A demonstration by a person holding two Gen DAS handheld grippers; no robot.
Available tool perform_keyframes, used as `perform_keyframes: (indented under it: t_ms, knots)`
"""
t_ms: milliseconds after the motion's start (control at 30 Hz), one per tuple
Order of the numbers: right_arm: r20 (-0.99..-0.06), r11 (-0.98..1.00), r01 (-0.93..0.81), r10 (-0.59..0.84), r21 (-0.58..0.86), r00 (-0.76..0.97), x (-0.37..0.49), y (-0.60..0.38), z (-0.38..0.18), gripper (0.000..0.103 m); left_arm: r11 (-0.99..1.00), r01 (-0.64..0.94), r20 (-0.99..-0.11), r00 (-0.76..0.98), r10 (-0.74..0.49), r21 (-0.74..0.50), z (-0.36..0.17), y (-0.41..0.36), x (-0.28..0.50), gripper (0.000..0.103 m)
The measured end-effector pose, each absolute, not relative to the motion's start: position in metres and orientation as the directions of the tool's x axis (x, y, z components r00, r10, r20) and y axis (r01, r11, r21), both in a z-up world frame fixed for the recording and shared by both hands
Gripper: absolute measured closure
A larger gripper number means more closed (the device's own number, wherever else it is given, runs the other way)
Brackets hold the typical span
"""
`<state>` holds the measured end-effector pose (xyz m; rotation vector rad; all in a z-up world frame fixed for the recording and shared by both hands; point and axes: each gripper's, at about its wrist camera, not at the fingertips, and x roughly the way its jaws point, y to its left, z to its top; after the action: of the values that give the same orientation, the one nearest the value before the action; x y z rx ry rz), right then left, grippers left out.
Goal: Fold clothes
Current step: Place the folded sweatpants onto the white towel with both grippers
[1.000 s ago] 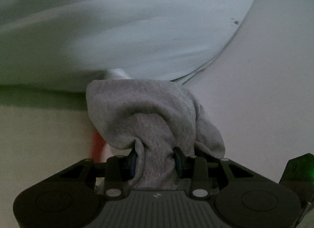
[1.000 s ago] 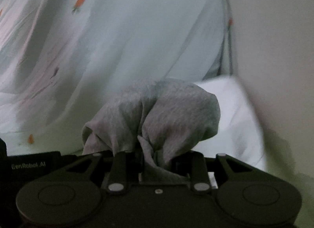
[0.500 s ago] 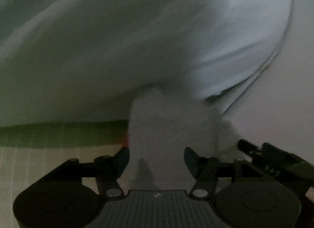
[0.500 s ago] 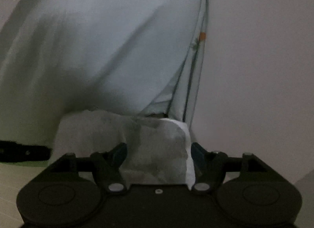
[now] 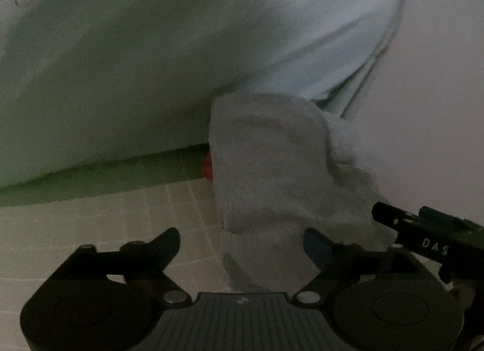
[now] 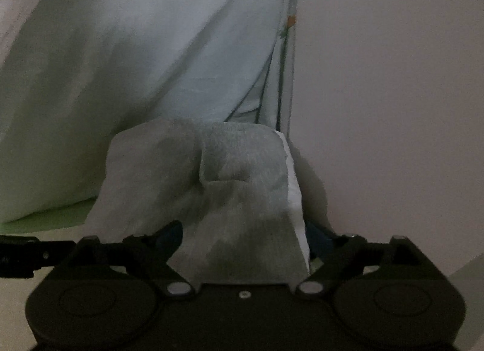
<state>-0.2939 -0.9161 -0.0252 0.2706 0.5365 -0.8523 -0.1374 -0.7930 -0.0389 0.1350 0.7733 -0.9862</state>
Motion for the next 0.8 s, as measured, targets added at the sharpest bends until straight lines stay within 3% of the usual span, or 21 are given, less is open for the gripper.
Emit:
perform_keyframes:
  t_ms: [200, 367, 800]
  knots:
    - [-0.548, 0.62, 0.783, -0.639, 0.048, 0.54, -0.327, -0.877, -0.016, 0.0, 0.523, 0.834, -0.599, 0.332, -0.729, -0.174, -0.024, -0.751, -0.172, 0.003]
    - [-0.575, 0.607, 0.788, -0.61, 0.103, 0.545, -0.348, -0.851, -0.026, 0.0, 0.489, 0.858, -0.586, 0.319, -0.745, -0.156, -0.025, -0.73, -0.197, 0.0]
    - [-0.588, 0.575, 0.814, -0.631, 0.085, 0.506, -0.392, -0.792, -0.036, 0.0, 0.441, 0.886, -0.617, 0.267, -0.74, -0.146, -0.036, -0.694, -0.234, 0.0]
